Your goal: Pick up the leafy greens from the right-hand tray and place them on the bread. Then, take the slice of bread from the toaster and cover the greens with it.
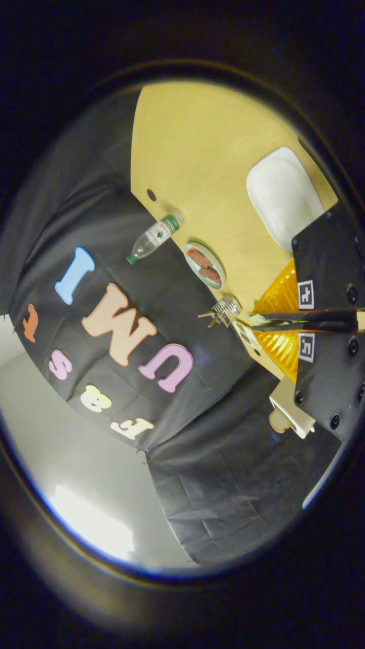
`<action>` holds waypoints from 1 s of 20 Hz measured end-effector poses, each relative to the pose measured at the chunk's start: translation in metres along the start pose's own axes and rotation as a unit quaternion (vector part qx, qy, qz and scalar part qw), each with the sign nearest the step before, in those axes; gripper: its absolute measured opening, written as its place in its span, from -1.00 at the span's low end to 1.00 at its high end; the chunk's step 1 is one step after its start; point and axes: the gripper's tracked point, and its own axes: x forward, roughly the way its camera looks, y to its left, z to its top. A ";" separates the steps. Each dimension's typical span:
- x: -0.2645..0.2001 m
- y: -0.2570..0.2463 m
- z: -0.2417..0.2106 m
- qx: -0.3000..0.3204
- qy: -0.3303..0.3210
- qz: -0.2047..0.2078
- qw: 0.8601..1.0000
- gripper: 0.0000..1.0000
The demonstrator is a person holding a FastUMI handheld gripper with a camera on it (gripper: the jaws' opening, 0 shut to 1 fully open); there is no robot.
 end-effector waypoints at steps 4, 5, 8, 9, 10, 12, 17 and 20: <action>0.015 0.039 -0.022 0.005 0.009 0.033 0.999 -0.94; 0.020 0.045 -0.026 0.009 0.009 0.039 0.999 -0.94; 0.039 0.061 -0.041 0.024 0.004 0.044 0.999 -0.94; 0.046 0.063 -0.049 0.031 0.008 0.044 0.999 -0.93; 0.054 0.069 -0.060 0.042 0.016 0.049 0.998 -0.93; 0.068 0.079 -0.084 0.063 0.032 0.055 0.996 -0.93; 0.096 0.092 -0.122 0.082 0.041 0.051 0.994 -0.94; 0.108 0.074 -0.138 0.073 0.050 0.019 0.996 -0.93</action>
